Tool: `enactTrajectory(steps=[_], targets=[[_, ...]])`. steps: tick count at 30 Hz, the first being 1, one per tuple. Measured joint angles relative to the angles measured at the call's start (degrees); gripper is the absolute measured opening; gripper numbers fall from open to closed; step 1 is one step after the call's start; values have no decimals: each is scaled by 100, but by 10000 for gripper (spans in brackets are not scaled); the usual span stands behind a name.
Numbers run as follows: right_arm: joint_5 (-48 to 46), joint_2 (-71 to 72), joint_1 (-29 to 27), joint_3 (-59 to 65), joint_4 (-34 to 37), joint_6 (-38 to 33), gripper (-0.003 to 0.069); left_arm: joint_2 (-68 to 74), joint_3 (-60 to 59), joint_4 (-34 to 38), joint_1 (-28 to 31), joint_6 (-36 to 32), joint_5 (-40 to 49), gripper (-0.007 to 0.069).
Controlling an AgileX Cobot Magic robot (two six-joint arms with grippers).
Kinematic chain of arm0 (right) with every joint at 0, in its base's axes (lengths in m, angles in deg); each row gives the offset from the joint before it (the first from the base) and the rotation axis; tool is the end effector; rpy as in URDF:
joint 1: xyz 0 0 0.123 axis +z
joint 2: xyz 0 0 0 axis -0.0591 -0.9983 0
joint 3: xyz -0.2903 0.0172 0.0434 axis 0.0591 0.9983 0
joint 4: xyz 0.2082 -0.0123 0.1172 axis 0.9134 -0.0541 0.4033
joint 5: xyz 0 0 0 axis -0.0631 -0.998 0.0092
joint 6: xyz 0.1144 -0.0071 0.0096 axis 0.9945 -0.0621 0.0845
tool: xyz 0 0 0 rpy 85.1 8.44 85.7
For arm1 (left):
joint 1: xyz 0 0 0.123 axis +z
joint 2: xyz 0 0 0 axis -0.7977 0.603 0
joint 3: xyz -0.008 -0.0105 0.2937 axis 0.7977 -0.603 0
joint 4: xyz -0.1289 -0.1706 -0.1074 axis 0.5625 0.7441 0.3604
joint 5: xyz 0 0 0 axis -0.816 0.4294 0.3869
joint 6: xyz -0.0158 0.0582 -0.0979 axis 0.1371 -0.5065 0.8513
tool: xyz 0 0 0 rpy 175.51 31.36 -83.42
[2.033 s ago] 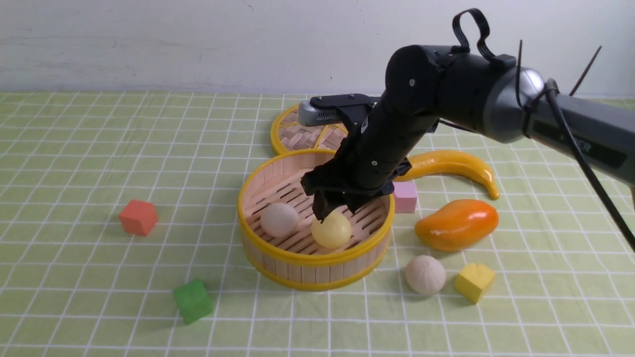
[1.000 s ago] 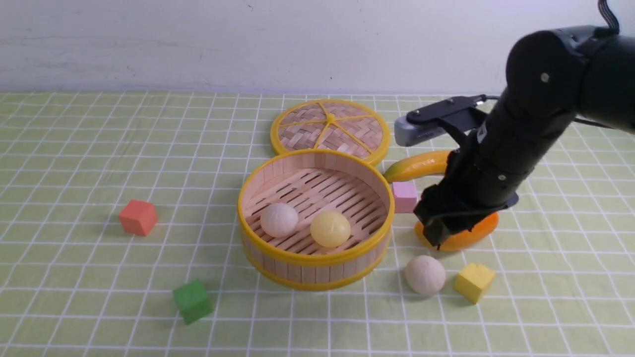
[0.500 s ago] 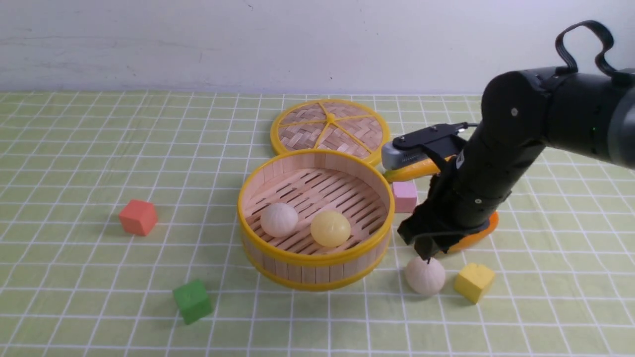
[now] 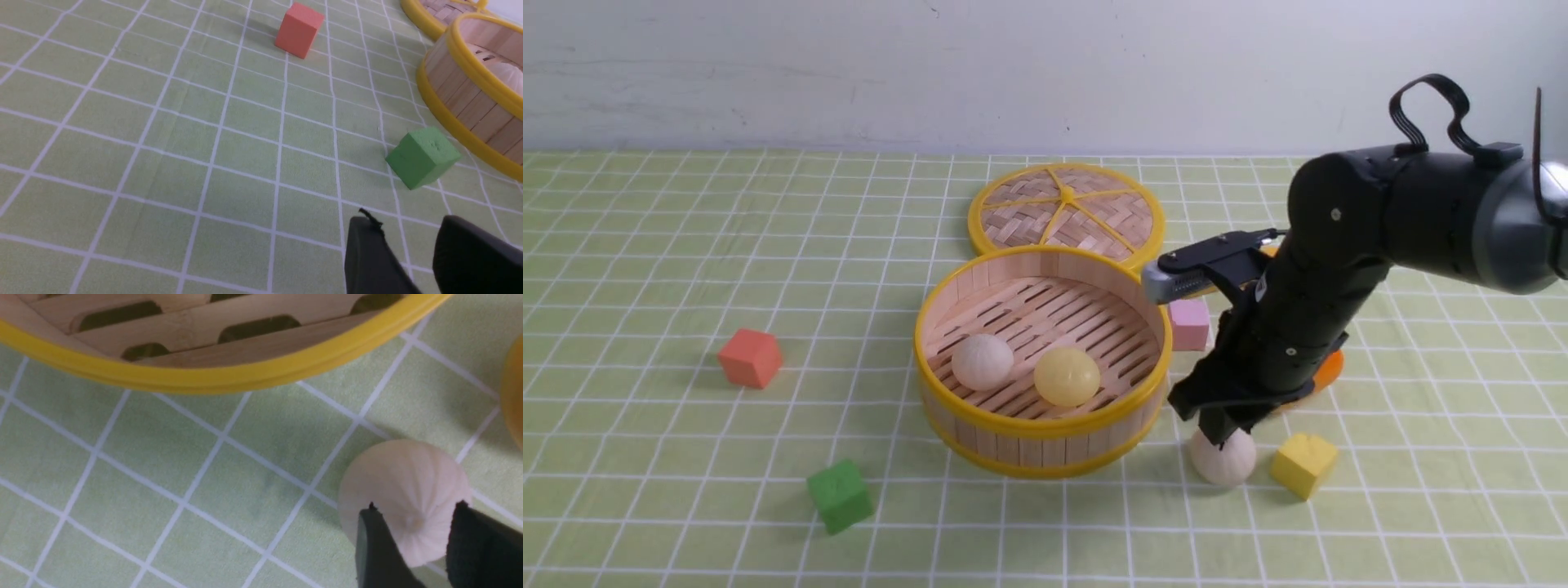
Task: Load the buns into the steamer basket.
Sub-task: Use the right arm to grab a steamed stuffed bun
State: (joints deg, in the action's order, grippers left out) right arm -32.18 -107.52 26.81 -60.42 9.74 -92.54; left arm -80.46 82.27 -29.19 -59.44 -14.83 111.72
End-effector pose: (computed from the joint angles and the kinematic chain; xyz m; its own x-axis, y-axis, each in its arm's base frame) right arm 0.3503 0.1674 0.2045 -0.8445 -0.4544 -0.2834 -0.4965 0.8627 0.0963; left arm 0.0535 -0.0025 0.1618 -0.3201 -0.3244 -0.8901 -0.0325 0.9427 -0.3319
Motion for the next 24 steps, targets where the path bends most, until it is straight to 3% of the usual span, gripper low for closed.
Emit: enactTrajectory(steps=[14, 18, 21, 24], targets=[[-8, -358, 0, 18, -118, 96, 239, 0, 0, 0, 0, 0, 0, 237], [40, -357, 0, 18, -119, 109, 150, 0, 0, 0, 0, 0, 0, 237], [39, -295, 0, 18, -154, 214, 40, 0, 0, 0, 0, 0, 0, 237], [3, -139, 0, 18, -393, 312, 4, 0, 0, 0, 0, 0, 0, 237]])
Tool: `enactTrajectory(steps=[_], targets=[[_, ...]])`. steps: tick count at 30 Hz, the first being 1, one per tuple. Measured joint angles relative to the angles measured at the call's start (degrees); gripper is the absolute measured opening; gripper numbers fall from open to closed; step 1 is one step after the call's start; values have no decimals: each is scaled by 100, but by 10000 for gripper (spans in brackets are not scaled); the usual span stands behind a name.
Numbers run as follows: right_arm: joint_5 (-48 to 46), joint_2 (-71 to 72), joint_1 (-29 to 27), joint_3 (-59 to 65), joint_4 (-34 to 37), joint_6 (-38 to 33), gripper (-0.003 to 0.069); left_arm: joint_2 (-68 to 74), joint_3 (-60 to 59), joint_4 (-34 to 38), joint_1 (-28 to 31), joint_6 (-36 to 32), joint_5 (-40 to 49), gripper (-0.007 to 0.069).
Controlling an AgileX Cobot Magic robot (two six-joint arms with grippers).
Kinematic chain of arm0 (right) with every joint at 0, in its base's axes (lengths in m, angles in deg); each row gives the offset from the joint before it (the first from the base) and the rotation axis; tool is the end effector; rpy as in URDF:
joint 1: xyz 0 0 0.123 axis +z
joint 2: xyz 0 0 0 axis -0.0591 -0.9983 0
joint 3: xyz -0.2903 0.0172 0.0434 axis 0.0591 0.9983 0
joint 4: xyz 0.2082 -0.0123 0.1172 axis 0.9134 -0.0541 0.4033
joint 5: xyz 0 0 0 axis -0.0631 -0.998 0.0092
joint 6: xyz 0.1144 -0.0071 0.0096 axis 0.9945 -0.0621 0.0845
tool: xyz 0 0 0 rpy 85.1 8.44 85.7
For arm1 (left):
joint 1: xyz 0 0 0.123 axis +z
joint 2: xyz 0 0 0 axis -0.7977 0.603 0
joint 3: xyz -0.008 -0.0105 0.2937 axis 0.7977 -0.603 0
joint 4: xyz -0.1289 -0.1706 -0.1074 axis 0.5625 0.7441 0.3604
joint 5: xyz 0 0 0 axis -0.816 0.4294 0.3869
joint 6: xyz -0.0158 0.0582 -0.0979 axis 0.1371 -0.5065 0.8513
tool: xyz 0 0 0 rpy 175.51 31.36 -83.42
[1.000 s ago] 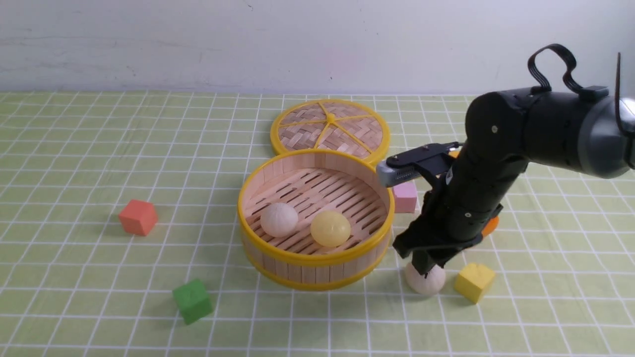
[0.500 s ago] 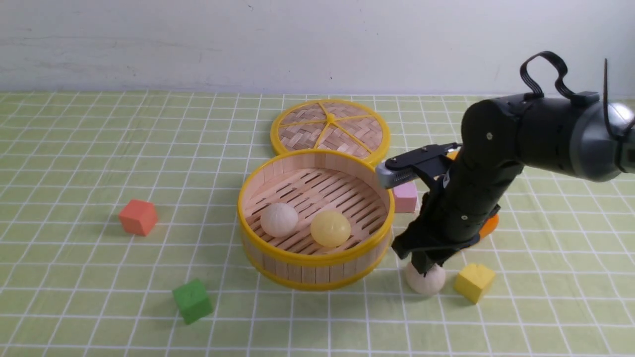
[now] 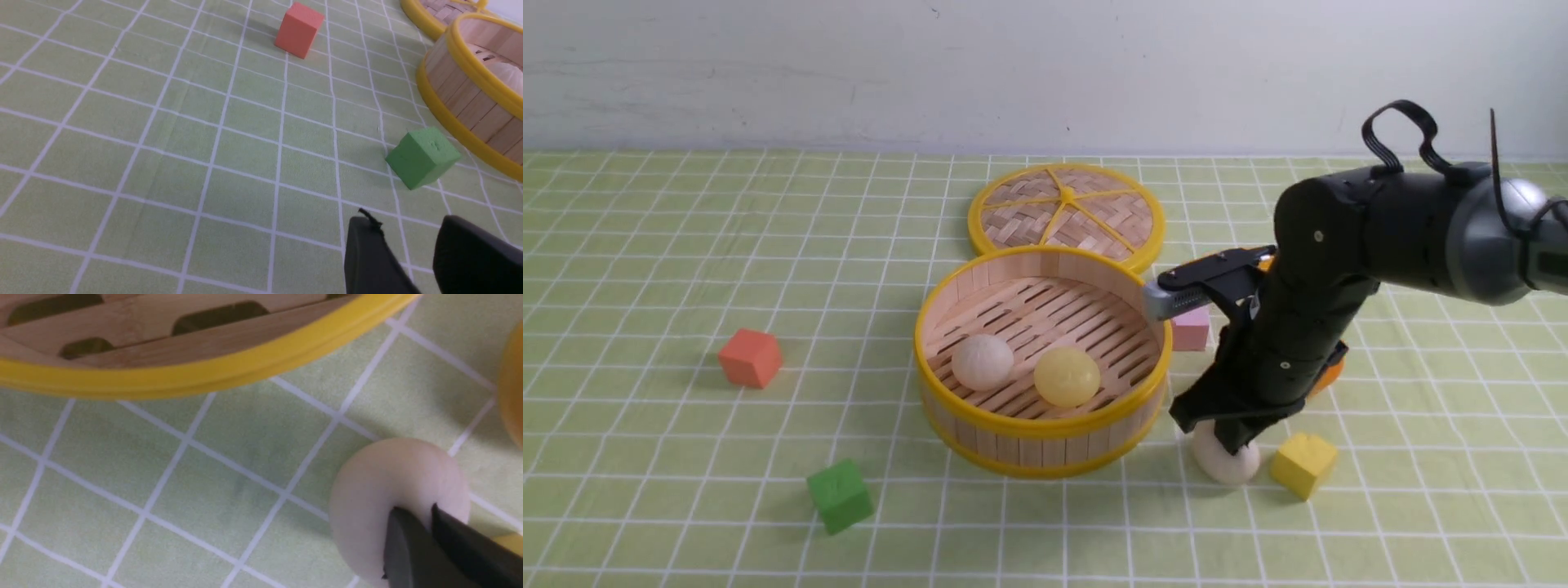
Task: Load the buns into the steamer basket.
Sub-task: Use the right arm to grab a steamed stuffed bun, then use the right arm to put the steamed stuffed bun into the steamer
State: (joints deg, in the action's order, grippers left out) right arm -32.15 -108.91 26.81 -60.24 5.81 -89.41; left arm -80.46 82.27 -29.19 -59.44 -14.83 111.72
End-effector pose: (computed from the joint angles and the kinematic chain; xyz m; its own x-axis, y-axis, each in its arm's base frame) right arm 0.3536 0.1622 0.1936 -0.8583 -0.4488 -0.2487 -0.4744 0.8788 0.0514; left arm 0.0535 -0.0025 0.1618 -0.3201 -0.3244 -0.8901 -0.0325 0.9427 -0.3319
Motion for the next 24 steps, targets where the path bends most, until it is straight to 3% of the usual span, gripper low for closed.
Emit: enactTrajectory(steps=[5, 11, 19, 24], targets=[[-162, 434, 0, 0, -243, 82, 4, 0, 0, 0, 0, 0, 0, 237], [-113, 930, 0, -186, -44, 91, 4, 0, 0, 0, 0, 0, 0, 237], [135, 721, 0, -1358, 943, -155, 4, 0, 0, 0, 0, 0, 0, 237], [232, -247, 0, -2436, 1545, -407, 4, 0, 0, 0, 0, 0, 0, 237]])
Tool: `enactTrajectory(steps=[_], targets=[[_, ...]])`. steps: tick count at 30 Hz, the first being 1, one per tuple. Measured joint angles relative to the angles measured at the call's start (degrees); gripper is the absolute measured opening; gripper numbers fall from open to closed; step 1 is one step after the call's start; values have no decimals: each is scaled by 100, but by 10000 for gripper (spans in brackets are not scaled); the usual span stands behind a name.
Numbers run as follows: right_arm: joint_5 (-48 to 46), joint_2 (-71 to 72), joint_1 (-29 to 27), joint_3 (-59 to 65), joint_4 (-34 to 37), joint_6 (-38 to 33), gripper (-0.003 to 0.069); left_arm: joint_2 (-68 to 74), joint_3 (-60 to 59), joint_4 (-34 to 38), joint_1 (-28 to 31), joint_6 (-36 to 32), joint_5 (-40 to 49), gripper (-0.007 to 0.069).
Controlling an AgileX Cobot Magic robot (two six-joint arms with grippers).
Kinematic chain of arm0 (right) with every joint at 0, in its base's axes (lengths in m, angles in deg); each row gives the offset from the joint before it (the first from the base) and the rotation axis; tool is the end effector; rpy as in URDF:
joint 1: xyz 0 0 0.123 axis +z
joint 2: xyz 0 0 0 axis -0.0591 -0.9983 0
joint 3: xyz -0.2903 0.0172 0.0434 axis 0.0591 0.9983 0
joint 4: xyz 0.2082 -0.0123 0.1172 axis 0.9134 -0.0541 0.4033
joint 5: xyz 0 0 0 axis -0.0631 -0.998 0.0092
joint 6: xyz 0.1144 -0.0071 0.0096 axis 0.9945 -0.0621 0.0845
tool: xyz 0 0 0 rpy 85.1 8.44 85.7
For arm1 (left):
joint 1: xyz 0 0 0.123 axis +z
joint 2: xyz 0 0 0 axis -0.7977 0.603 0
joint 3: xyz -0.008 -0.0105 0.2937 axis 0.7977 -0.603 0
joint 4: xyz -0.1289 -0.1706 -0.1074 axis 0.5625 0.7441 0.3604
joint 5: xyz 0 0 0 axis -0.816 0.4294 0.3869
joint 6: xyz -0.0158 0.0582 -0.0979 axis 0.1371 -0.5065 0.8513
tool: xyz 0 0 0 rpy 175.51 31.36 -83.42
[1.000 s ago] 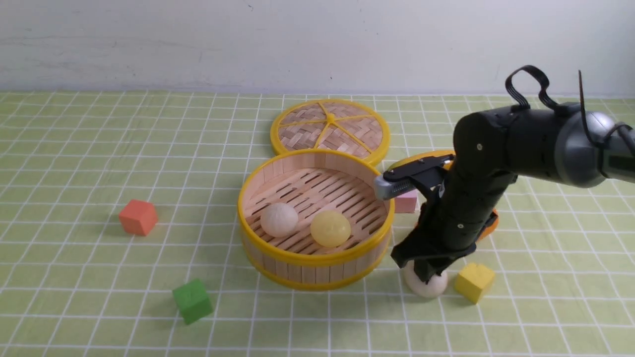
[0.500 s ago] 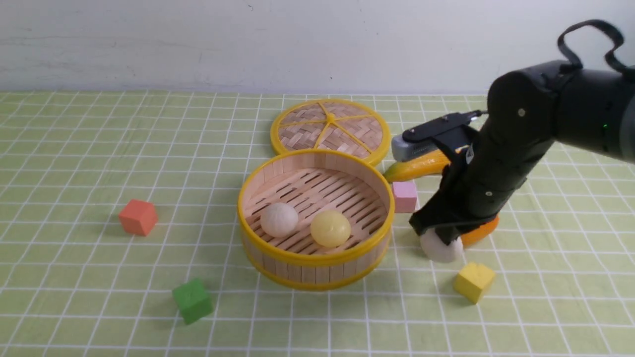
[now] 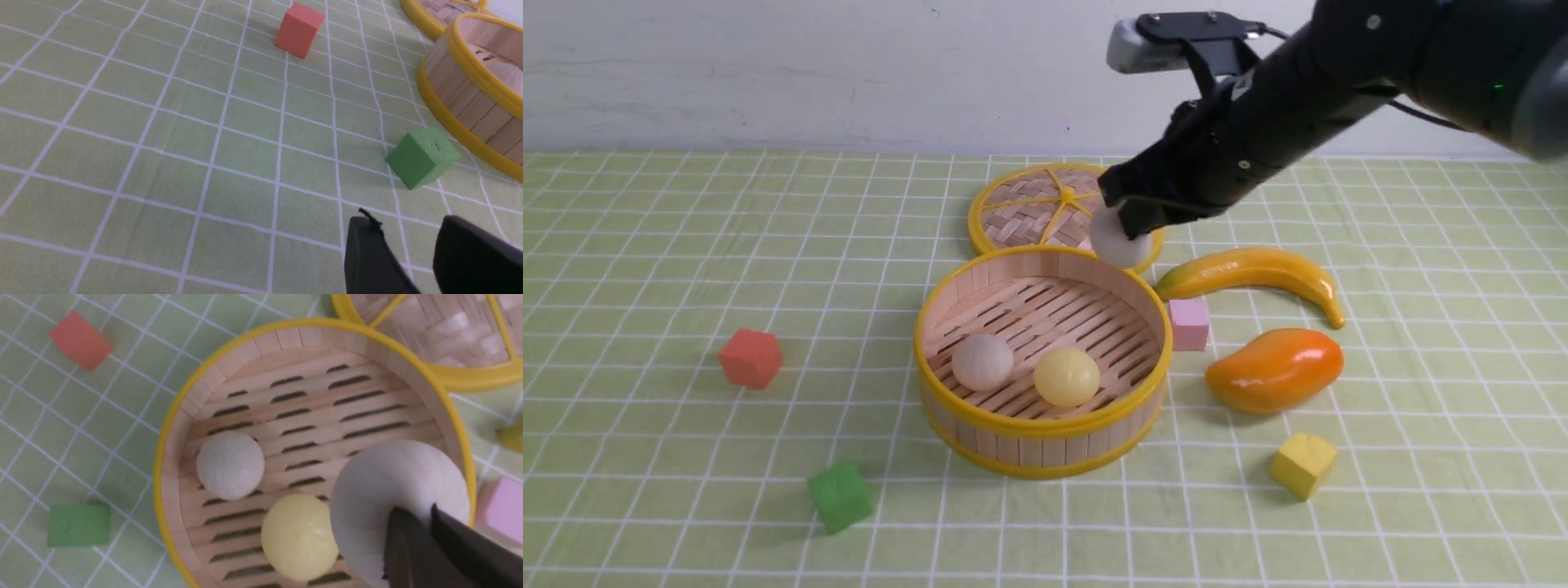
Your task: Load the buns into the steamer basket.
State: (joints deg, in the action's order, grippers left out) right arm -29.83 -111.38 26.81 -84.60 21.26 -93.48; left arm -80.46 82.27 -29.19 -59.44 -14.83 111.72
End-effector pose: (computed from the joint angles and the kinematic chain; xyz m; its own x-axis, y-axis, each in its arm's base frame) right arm 0.4070 0.2097 0.3038 -0.7248 -0.2672 -0.6350 -0.5086 0.8293 0.2316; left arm 0.0535 -0.0025 0.1618 -0.3201 -0.3244 -0.8901 -0.0325 0.9427 -0.3319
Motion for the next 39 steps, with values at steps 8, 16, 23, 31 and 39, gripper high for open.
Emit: enactTrajectory(steps=[8, 16, 23, 31, 39], targets=[[46, -1443, 0, -915, 130, -13, 6, 0, 0, 0, 0, 0, 0, 237], [220, -1728, 0, -948, -137, 423, 109, 0, 0, 0, 0, 0, 0, 237], [-17, -1656, 0, -961, -323, 811, 363, 0, 0, 0, 0, 0, 0, 237], [-979, -754, -57, -961, -328, 831, 433, 0, 0, 0, 0, 0, 0, 237], [-2159, 611, -77, -824, -828, 1338, 38, 0, 0, 0, 0, 0, 0, 237]])
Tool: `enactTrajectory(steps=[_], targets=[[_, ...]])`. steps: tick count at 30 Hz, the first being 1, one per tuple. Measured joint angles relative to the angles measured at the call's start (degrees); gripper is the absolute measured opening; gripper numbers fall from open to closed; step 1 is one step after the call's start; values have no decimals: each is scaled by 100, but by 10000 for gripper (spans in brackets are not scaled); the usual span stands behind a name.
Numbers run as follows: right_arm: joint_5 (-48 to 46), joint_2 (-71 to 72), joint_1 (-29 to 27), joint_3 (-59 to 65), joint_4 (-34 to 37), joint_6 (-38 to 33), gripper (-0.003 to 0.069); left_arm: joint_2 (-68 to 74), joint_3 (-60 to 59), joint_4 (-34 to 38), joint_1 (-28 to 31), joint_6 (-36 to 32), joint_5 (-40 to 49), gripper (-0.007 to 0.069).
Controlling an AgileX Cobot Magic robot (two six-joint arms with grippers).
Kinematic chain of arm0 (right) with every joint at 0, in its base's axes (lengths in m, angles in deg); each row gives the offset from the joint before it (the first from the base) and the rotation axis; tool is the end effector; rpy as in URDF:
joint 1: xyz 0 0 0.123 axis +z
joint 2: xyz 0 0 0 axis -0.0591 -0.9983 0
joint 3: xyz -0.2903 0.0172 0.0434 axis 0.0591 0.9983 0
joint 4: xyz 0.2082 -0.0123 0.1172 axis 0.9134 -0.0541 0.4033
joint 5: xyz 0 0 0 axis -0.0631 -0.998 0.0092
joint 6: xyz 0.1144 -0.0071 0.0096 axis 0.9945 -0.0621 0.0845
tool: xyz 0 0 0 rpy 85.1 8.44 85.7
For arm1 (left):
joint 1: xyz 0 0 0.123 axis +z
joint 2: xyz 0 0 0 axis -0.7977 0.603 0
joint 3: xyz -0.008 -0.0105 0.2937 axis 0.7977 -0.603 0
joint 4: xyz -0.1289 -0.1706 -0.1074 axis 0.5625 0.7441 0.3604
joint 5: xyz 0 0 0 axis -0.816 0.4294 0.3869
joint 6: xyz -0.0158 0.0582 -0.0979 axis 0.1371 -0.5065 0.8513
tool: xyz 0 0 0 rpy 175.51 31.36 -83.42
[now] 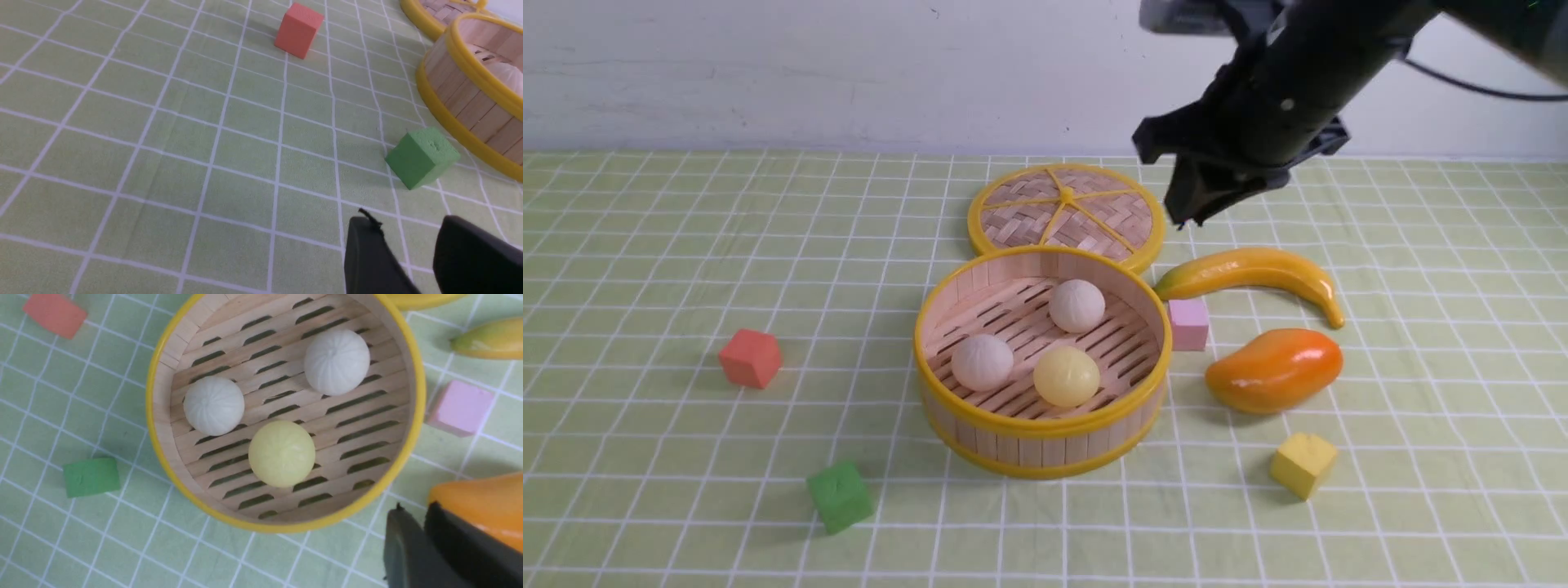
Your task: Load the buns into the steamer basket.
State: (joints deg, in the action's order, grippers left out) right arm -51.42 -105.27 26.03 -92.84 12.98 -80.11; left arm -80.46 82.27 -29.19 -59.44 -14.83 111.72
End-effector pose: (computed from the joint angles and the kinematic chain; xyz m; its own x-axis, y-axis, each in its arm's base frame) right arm 0.3657 0.1779 0.3655 -0.8339 -0.2337 -0.4999 -0.3869 0.8936 0.2277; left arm 0.0535 -0.0025 0.1618 -0.3201 -0.3244 -0.8901 -0.0325 0.9427 -0.3319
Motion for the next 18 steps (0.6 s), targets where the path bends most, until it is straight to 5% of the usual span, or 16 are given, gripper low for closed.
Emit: enactTrajectory(steps=[3, 10, 18], targets=[[-15, 579, 24, 517, -167, 44, -17, 0, 0, 0, 0, 0, 0, 237], [890, 2320, 24, 2744, -204, 46, -20, 0, 0, 0, 0, 0, 0, 237], [585, 3797, 24, 4277, -204, 46, -20, 0, 0, 0, 0, 0, 0, 237]])
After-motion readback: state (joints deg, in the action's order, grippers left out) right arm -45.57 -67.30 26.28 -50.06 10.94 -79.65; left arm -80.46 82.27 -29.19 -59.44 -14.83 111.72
